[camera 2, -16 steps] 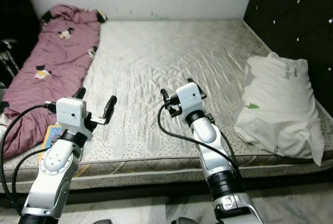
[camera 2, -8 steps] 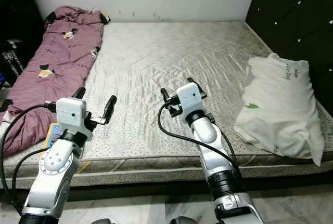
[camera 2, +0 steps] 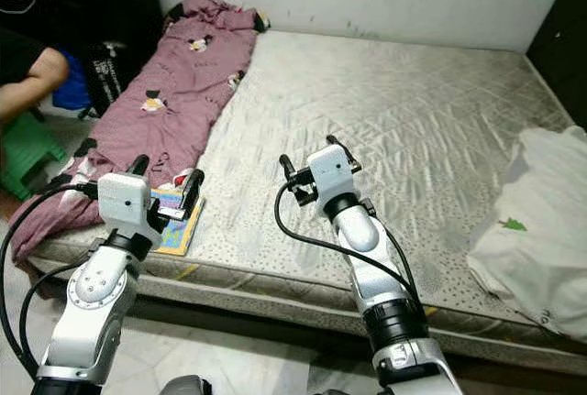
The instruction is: Clean up the room
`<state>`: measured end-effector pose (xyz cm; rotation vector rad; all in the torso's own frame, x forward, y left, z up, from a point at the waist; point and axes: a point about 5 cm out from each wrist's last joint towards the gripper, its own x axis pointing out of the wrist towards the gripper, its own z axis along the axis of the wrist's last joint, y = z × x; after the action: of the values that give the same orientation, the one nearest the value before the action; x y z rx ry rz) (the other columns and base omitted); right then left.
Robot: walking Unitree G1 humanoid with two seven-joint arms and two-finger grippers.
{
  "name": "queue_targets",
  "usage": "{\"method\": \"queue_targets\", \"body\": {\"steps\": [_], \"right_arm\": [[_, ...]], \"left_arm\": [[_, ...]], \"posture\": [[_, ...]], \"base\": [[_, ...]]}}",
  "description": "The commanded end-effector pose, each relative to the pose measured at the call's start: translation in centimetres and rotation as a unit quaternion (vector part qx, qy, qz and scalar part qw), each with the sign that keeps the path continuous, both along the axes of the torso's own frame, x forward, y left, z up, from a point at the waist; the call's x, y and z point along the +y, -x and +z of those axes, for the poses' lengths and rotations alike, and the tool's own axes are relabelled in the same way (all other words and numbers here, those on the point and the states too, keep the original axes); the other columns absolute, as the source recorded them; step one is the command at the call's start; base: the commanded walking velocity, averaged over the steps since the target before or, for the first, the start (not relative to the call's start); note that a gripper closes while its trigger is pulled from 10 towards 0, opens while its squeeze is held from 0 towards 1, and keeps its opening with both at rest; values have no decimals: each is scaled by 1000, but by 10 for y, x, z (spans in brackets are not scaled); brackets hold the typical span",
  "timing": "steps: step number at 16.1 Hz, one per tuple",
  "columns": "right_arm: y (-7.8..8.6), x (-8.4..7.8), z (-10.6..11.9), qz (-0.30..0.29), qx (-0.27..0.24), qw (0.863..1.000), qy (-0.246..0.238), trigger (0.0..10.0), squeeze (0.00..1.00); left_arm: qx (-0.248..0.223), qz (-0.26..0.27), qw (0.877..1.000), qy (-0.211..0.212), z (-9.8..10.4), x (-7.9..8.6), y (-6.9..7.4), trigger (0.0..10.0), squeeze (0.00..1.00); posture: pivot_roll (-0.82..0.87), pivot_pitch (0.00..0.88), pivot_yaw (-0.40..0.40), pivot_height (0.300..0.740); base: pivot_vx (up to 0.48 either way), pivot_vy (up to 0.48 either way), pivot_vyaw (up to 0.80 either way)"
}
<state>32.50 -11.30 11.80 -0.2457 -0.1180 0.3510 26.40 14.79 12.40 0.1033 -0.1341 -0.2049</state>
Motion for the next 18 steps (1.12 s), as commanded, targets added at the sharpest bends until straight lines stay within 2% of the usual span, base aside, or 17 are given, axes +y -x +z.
{"method": "queue_targets", "body": {"steps": [1,13,18], "right_arm": [[-2,-3,1,-7,0,1000,0,10000,0],[-4,-4,0,-7,0,1000,4,10000,0],[-5,-4,0,-6,1,1000,6,10000,0]], "left_arm": [[-3,-4,1000,-4,2,-1,-1,10000,0],[-3,-5,1000,-3,2,-3,-4,10000,0],[-10,-11,1000,8,4,-3,-3,10000,0]], "posture": [[34,0,-11,740],[30,0,-14,740],[30,0,-18,740]], "base": [[0,-326,0],[0,-325,0],[0,0,0]]}}
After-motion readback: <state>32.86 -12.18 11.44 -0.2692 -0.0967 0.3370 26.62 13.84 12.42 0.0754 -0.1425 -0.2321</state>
